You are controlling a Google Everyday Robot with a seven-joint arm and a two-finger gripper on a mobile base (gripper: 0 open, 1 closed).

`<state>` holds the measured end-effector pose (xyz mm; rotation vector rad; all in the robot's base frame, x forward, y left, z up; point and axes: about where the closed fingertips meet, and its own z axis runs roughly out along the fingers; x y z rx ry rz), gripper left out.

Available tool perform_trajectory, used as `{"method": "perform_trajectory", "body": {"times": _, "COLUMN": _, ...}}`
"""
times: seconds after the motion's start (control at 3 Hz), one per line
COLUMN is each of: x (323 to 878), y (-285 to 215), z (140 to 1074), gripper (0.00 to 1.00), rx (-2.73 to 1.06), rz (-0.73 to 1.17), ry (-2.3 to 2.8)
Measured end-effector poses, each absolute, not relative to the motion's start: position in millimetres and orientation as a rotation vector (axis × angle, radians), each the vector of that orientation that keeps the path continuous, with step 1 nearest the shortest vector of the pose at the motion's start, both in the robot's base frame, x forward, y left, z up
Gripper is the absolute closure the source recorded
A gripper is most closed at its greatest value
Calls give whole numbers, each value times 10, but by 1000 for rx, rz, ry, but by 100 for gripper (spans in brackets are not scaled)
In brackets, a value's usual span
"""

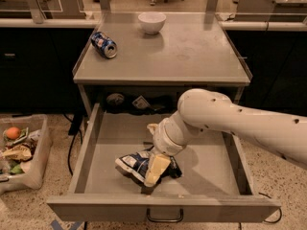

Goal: Pick blue chip bag from top drawer and place on counter

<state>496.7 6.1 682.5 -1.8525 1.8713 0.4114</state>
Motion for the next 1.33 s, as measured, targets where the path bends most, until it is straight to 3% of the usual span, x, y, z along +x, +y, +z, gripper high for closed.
{"method": "perform_trajectory", "body": {"times": 0.67, "x": 5027, "y": -181, "z": 6303, "gripper": 0, "rx": -1781, "rz": 400, "ry": 2019}}
{"method": "perform_trajectory", "body": {"times": 1.0, "x": 5028, "y": -183, "z": 6299, "gripper": 18, "rx": -1779, "rz": 400, "ry": 2021}}
{"method": "perform_trajectory", "body": {"times": 1.33, "x": 5028, "y": -183, "z": 6299, "gripper": 43, "rx": -1779, "rz": 400, "ry": 2021}}
